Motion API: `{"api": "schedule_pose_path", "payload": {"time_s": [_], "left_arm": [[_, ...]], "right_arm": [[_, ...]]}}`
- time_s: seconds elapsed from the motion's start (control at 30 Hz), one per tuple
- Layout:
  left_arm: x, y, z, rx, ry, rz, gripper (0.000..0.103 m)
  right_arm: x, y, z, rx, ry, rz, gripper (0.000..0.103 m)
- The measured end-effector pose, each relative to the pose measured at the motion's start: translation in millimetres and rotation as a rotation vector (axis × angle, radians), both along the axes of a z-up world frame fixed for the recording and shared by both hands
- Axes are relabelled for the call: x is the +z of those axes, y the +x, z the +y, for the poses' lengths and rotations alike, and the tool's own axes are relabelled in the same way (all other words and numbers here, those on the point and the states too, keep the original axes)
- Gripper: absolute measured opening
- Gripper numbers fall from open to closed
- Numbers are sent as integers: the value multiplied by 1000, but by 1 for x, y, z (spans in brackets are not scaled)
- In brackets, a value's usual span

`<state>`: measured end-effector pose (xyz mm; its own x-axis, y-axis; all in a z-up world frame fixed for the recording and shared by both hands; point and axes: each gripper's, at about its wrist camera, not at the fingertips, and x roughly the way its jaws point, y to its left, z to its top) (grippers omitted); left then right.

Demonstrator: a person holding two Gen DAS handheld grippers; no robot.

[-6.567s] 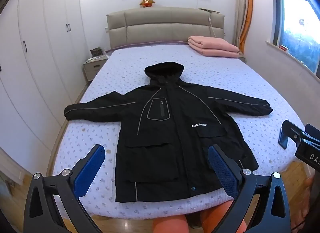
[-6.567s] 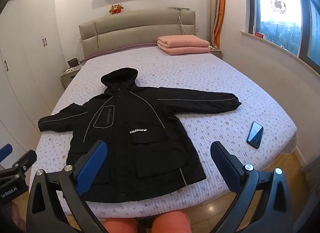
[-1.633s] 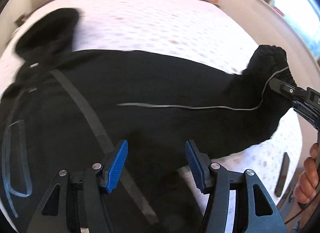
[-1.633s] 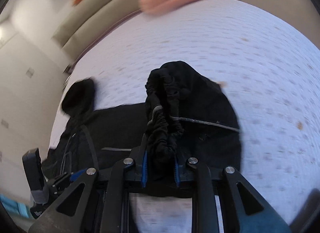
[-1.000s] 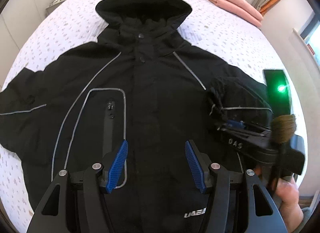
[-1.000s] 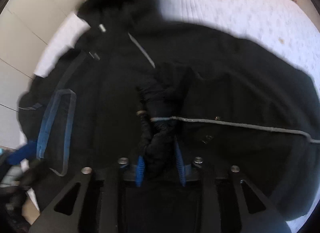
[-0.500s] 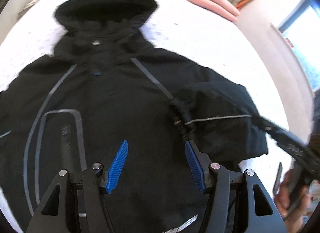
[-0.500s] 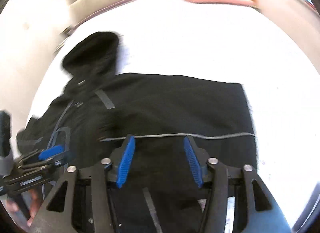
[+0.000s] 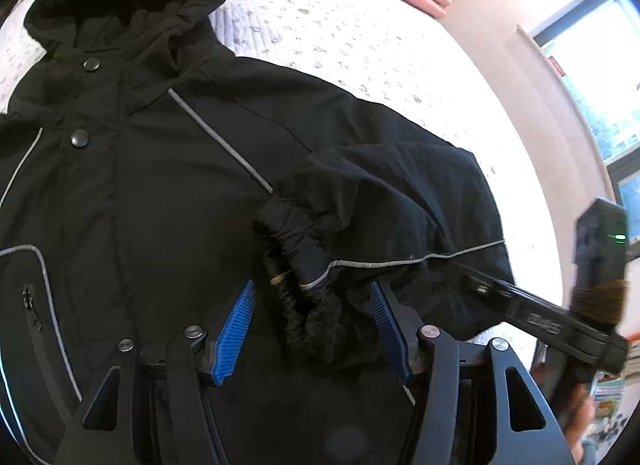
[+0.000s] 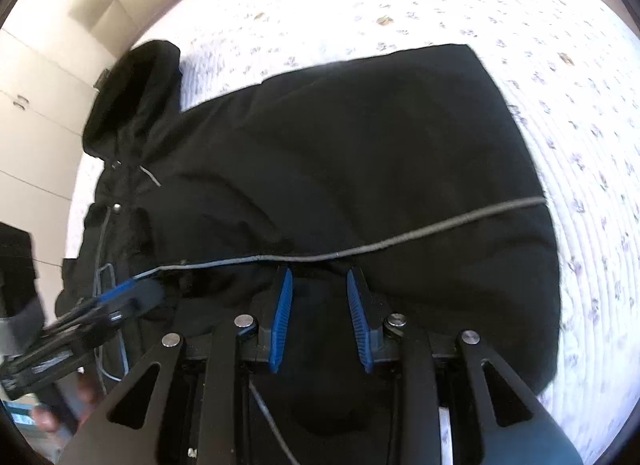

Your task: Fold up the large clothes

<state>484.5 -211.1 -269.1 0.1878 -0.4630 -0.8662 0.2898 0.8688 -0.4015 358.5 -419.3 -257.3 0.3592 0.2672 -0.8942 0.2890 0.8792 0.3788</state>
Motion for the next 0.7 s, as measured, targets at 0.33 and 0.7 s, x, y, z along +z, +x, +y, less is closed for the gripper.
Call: {"api": "schedule_pose_path", "payload": {"time_s": [0.33,0.7], "left_arm": [[47,-12,34,93,12,-130,12],[57,-8,146,221,-30,-57,9]], "right_arm": [[36,-23,23,70,-100,-24,34],[40,-18,58,62,-111,-12,45]]}}
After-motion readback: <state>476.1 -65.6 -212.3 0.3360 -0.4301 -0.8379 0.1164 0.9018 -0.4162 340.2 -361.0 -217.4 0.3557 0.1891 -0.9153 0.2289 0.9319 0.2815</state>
